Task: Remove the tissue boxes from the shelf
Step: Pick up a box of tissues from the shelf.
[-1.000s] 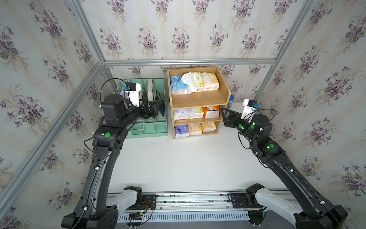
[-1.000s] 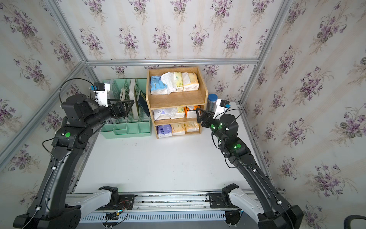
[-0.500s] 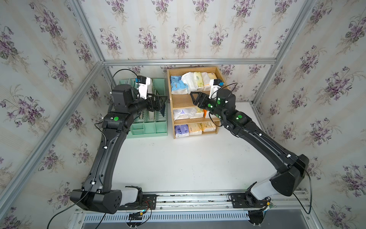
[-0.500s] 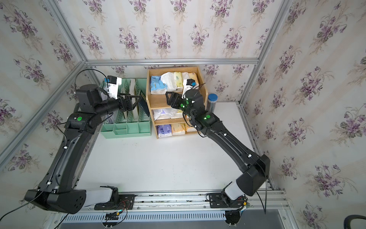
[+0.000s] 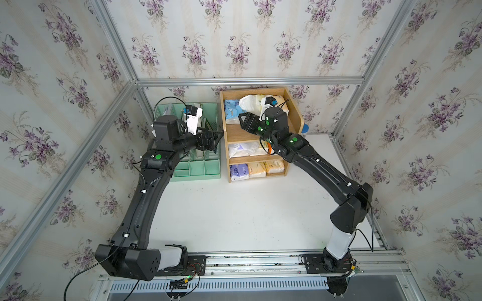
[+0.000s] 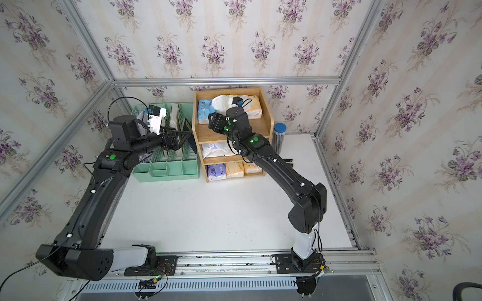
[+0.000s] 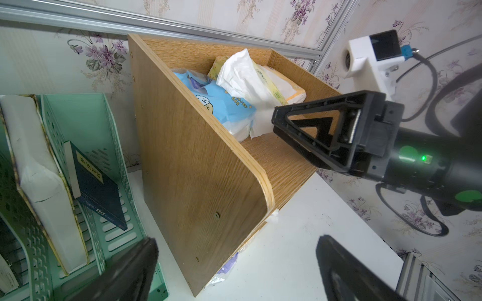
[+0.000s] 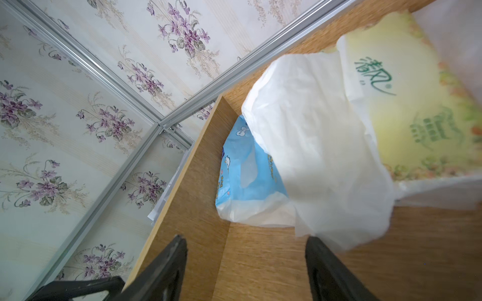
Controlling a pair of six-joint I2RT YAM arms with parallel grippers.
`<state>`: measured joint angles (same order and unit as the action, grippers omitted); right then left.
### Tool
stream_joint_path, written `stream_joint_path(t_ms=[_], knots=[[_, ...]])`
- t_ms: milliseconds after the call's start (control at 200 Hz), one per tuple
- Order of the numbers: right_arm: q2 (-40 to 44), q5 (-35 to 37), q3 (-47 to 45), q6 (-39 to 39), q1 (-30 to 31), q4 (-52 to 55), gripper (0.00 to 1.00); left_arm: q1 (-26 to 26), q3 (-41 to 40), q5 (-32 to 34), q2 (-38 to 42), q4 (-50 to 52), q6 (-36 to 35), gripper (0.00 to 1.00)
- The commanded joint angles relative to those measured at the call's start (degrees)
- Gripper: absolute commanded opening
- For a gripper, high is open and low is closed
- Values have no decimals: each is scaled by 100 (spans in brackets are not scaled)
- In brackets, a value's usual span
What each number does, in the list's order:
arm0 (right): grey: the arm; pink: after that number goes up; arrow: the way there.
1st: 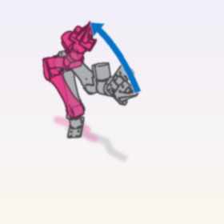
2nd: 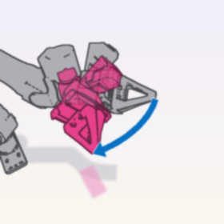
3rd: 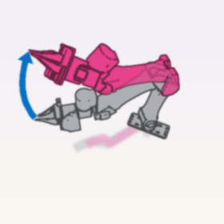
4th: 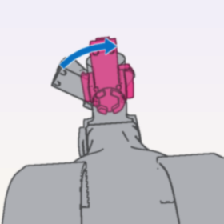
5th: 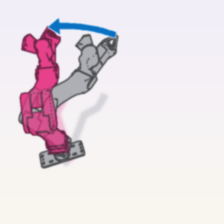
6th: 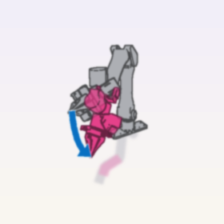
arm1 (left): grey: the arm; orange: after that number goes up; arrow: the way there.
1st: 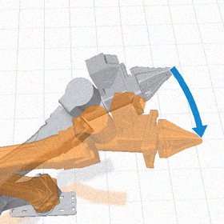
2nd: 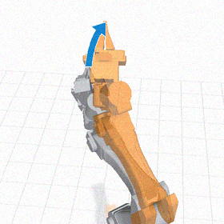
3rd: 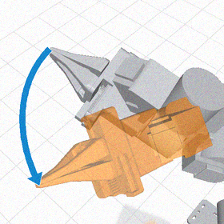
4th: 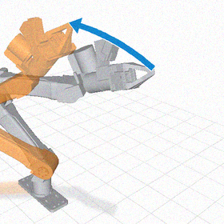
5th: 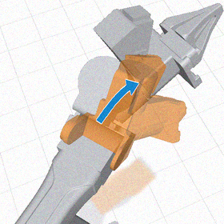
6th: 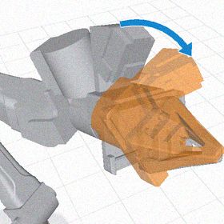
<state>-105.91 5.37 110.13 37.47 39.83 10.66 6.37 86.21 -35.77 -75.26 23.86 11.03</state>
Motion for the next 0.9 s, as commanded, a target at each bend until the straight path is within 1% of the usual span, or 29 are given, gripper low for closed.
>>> stream_joint_path(t_ms=[0, 280, 495, 580, 739, 794, 829, 894], knots=[[-205, 256, 244, 134, 33, 107, 75, -4, -93, 21, 165, -204, -161, 99], [-721, 493, 704, 381, 58, 156, 73, -7, -532, 363, 619, -338, -281, 99], [-1086, 641, 999, 495, 78, 107, 72, -21, -647, 364, 703, -381, -277, 99], [-1238, 678, 1084, 542, 78, 79, 71, -22, -676, 347, 715, -390, -278, 99], [-1445, 585, 1240, 627, 86, 70, 59, -39, -741, 360, 745, -431, -295, 99], [-1450, 553, 1244, 616, 103, 43, 48, -55, -770, 356, 749, -452, -277, 99], [-1444, 533, 1245, 610, 112, 32, 42, -65, -781, 352, 745, -456, -272, 99], [-1421, 471, 1232, 563, 121, 37, 38, -80, -799, 354, 747, -467, -270, 99]])
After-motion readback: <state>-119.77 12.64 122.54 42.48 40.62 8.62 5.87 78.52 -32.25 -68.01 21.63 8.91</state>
